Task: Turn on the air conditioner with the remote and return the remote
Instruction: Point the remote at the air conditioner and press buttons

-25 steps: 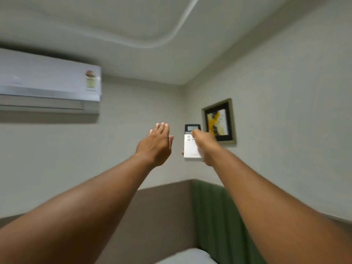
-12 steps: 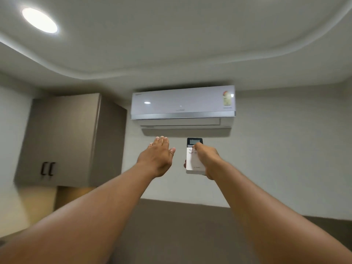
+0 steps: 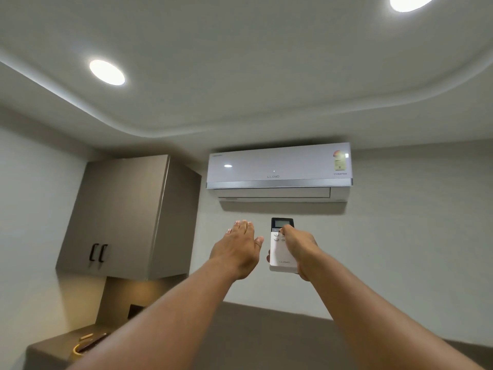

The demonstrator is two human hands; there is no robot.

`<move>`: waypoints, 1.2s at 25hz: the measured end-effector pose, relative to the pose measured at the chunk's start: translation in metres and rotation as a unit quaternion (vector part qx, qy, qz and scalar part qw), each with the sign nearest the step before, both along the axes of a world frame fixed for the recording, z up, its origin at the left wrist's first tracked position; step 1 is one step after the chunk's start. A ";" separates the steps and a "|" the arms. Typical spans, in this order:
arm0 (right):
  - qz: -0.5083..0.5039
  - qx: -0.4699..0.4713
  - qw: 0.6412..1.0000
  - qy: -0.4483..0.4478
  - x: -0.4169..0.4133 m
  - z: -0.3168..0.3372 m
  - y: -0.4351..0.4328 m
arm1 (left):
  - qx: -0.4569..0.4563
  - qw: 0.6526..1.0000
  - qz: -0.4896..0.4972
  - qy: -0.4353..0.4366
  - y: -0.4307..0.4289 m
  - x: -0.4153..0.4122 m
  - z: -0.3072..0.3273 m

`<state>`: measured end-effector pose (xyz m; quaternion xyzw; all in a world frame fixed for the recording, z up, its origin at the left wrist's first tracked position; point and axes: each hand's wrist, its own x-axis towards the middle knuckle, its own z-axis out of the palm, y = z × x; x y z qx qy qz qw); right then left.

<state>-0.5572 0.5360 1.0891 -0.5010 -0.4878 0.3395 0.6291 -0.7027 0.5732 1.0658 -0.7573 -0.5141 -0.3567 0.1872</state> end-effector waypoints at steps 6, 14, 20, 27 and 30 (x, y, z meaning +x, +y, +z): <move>-0.034 -0.007 0.999 -0.003 0.037 -0.006 -0.010 | -0.001 1.000 -0.029 0.001 -0.005 0.043 0.002; -0.024 -0.030 0.999 -0.029 0.070 -0.015 -0.014 | -0.010 0.999 -0.046 0.003 0.002 0.080 -0.003; -0.026 -0.029 0.999 -0.025 0.080 -0.010 -0.013 | -0.004 0.999 -0.042 0.004 0.004 0.088 0.000; -0.020 -0.038 0.999 -0.017 0.085 -0.008 -0.013 | -0.001 0.999 -0.039 0.003 0.006 0.089 0.000; -0.022 -0.040 0.999 -0.024 0.085 -0.009 -0.014 | -0.003 0.999 -0.039 0.003 0.006 0.090 -0.001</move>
